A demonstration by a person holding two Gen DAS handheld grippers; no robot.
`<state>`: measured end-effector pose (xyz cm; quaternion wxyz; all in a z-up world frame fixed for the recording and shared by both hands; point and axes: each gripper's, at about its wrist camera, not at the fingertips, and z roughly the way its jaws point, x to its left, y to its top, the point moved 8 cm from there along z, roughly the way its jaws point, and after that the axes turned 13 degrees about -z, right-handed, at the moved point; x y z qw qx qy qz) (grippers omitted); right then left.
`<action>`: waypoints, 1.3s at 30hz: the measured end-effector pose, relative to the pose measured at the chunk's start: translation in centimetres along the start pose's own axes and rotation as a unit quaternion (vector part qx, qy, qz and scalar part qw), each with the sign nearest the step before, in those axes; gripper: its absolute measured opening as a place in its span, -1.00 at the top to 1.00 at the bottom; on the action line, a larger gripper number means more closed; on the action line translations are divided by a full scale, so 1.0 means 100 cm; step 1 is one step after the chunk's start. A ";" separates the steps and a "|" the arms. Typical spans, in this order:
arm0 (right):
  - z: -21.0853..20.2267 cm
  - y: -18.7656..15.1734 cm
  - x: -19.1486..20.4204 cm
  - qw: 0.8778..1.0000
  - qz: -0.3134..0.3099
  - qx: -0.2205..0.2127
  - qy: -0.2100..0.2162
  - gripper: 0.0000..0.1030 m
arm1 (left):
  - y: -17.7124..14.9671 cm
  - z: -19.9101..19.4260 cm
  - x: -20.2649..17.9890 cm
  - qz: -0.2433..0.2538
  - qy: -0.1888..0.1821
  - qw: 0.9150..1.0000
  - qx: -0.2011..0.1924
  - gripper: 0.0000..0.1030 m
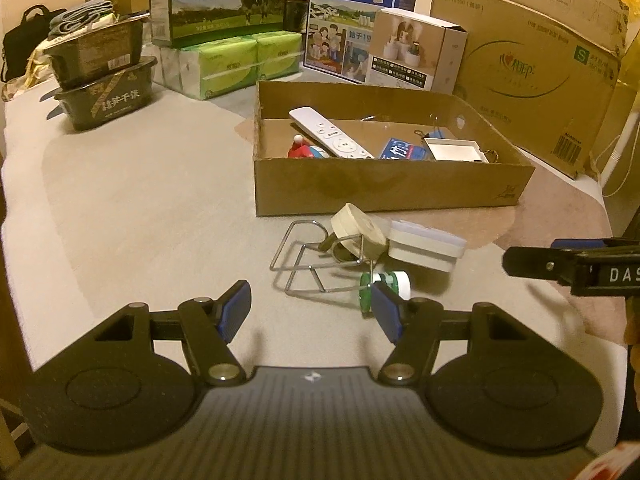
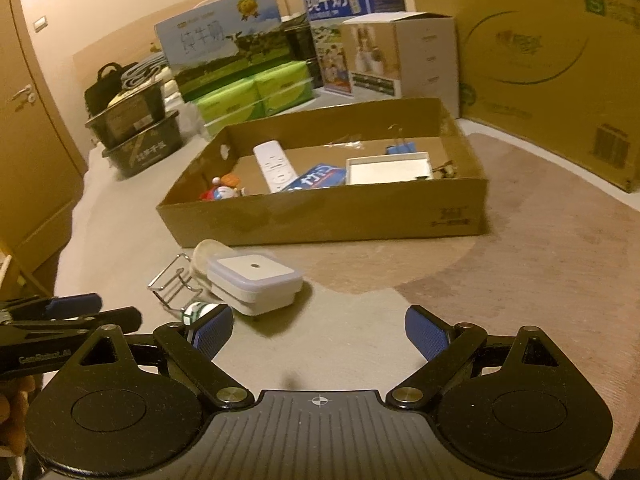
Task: Organize rigid objects
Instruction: 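Grasp the wire stand with the left tool while the right tool grasps the white container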
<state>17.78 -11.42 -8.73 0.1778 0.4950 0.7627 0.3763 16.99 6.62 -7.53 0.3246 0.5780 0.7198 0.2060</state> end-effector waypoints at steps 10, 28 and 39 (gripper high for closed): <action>0.040 0.012 0.014 0.999 -0.008 -0.002 0.034 -0.80 | 0.008 0.025 0.006 0.015 -0.014 1.000 0.010 -0.22; 0.088 0.020 0.018 0.996 0.027 0.014 0.080 -0.54 | 0.007 0.040 0.010 0.005 -0.051 0.999 0.015 -0.39; 0.064 0.016 -0.001 1.000 -0.003 -0.003 0.029 -0.53 | 0.014 0.057 0.001 0.005 -0.054 0.998 0.026 -0.40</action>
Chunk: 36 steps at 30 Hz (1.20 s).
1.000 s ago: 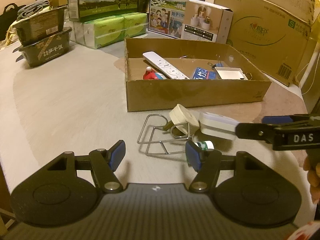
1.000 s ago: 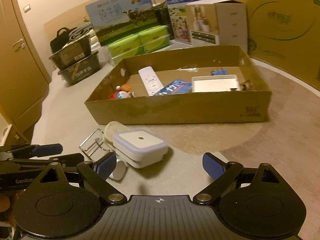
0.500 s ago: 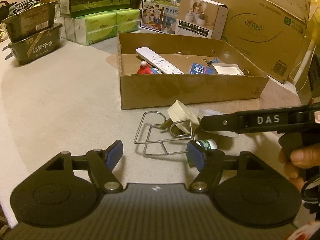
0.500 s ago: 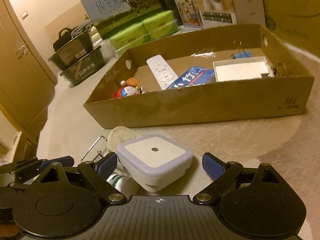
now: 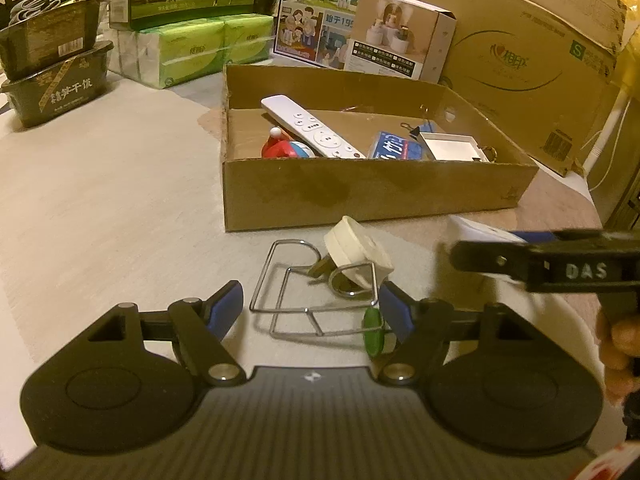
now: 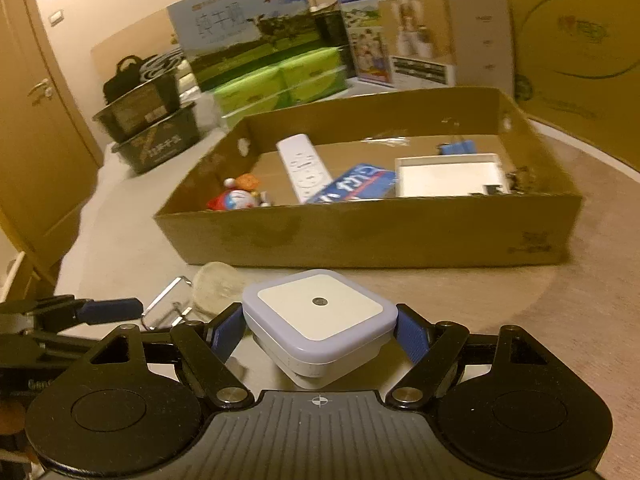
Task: Organize rigid objects
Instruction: 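Grasp the wire stand with the left tool while the right tool grasps the white container, then lift the wire stand with the left tool while the right tool lifts the white container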
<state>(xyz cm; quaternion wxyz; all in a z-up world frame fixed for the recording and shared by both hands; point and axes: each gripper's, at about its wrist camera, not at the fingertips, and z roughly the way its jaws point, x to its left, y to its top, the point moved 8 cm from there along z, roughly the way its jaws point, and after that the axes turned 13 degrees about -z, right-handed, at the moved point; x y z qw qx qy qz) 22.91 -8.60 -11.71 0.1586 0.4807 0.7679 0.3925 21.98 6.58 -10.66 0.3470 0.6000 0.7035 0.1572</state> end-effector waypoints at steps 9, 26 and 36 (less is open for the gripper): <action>-0.009 -0.011 -0.015 1.000 0.013 0.009 -0.017 -0.53 | 0.006 0.010 0.002 -0.032 -0.009 0.999 0.006 -0.27; -0.013 -0.011 -0.011 1.000 0.010 0.009 -0.021 -0.53 | 0.007 0.012 0.007 -0.042 -0.024 0.999 0.022 -0.28; -0.014 -0.011 -0.009 1.000 0.003 0.010 -0.024 -0.53 | 0.005 0.010 0.008 -0.040 -0.039 0.998 0.039 -0.29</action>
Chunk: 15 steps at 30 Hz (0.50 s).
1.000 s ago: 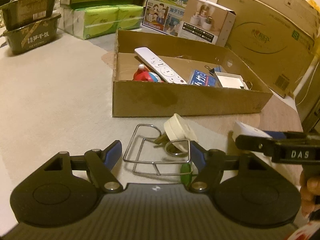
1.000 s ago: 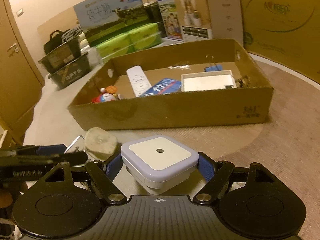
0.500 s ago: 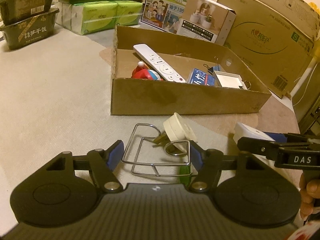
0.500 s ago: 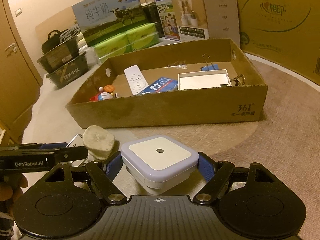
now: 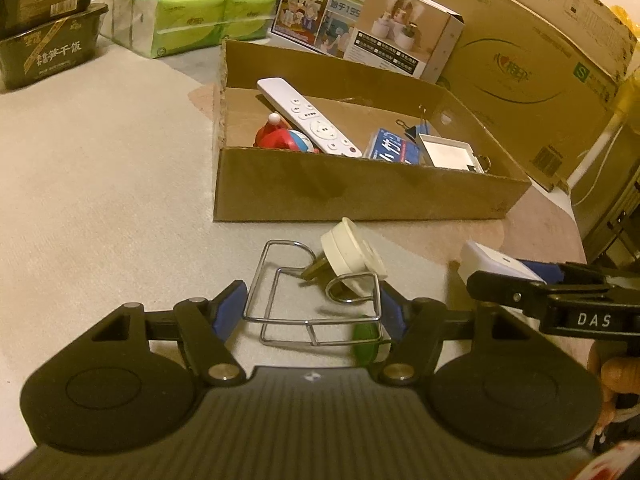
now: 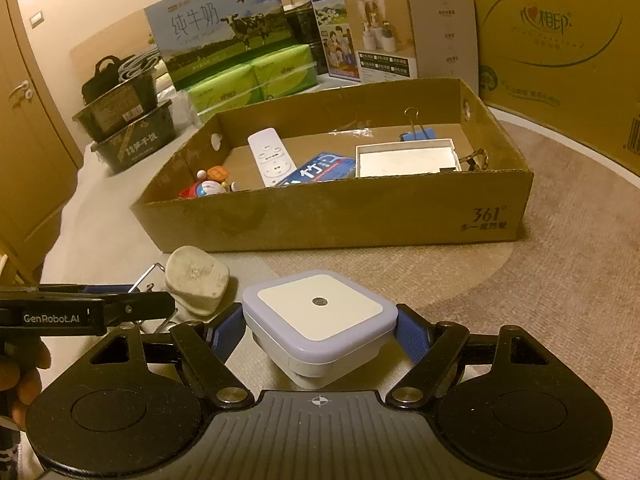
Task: Organize rigid objects
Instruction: 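Lift the wire stand with the left tool while the right tool lifts the white container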
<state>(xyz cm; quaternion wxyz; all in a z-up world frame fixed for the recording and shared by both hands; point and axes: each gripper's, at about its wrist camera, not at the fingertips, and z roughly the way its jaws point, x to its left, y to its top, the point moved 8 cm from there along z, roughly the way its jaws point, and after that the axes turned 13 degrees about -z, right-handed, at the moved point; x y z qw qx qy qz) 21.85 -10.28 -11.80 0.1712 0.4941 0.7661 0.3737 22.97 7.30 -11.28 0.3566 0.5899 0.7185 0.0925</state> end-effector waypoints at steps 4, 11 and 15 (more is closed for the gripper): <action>-0.002 -0.001 0.001 1.000 -0.003 -0.001 -0.001 -0.53 | -0.001 -0.003 0.000 0.004 0.007 1.000 -0.004 -0.28; -0.011 0.003 0.002 1.000 -0.008 -0.009 -0.009 -0.53 | 0.001 -0.018 -0.001 0.007 0.026 0.999 -0.026 -0.28; -0.019 0.005 0.004 1.000 -0.012 -0.015 -0.010 -0.53 | 0.004 -0.029 -0.005 0.011 0.036 0.999 -0.037 -0.28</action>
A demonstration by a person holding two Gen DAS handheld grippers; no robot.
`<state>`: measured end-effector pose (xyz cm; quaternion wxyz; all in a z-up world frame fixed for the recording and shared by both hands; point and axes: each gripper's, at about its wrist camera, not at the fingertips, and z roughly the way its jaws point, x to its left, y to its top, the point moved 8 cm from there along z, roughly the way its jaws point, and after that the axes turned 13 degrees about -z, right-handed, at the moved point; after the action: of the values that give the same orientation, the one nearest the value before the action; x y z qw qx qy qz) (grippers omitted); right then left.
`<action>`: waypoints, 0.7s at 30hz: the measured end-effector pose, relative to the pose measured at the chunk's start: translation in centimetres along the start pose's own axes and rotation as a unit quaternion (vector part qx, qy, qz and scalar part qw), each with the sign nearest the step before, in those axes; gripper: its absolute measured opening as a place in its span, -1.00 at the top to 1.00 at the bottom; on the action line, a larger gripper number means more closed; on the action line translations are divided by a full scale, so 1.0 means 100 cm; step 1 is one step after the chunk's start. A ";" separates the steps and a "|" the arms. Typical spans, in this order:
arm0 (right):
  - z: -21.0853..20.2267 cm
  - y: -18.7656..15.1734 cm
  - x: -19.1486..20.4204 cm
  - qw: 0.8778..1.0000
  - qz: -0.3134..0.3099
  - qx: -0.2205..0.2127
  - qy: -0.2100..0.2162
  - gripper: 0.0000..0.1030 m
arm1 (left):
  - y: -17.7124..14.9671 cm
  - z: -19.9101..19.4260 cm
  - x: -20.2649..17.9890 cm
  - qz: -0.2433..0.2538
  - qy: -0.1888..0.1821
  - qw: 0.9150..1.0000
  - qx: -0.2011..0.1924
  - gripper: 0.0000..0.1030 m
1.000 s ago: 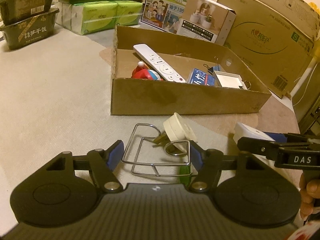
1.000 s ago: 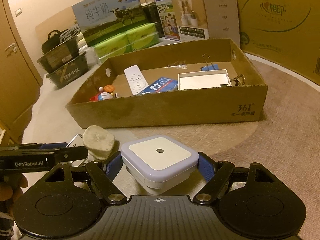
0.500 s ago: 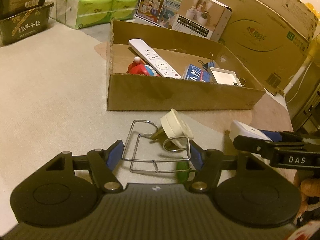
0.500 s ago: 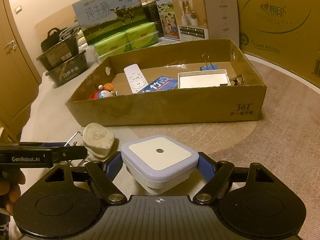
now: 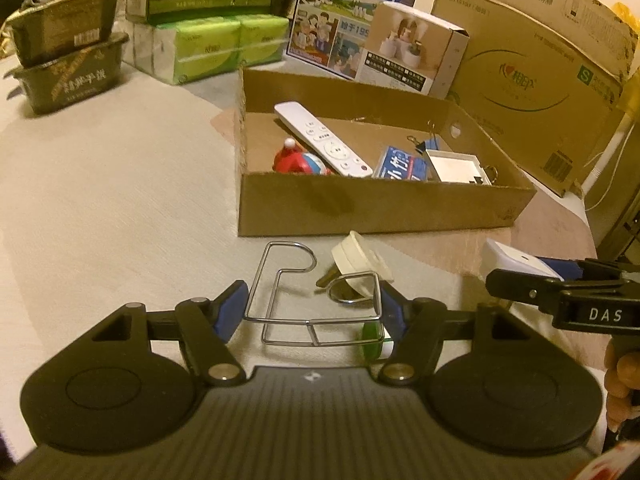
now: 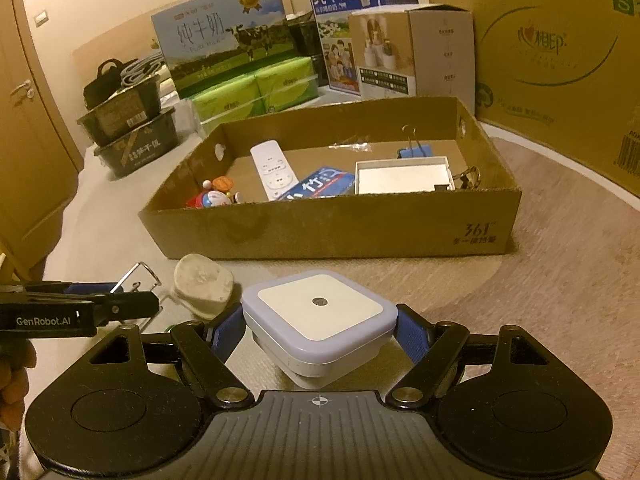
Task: Organize rigid objects
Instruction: 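Lift the wire stand with the left tool while the right tool lifts the white container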
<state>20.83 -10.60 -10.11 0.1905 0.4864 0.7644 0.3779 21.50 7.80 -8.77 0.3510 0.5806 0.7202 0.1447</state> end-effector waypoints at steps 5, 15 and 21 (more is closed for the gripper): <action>-0.010 0.002 0.002 1.000 -0.001 -0.007 -0.002 -0.53 | 0.000 -0.013 -0.007 0.003 0.007 1.000 -0.008 -0.28; -0.036 0.004 0.002 1.000 -0.007 -0.020 -0.013 -0.53 | -0.005 -0.037 -0.025 0.009 0.015 1.000 -0.022 -0.28; -0.050 0.002 -0.004 0.999 -0.003 -0.025 -0.020 -0.53 | -0.009 -0.047 -0.035 0.013 0.017 0.999 -0.027 -0.28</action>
<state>17.86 -12.90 -6.75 0.2195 0.4866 0.7522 0.3862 17.95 5.18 -4.76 0.3519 0.5778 0.7145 0.1783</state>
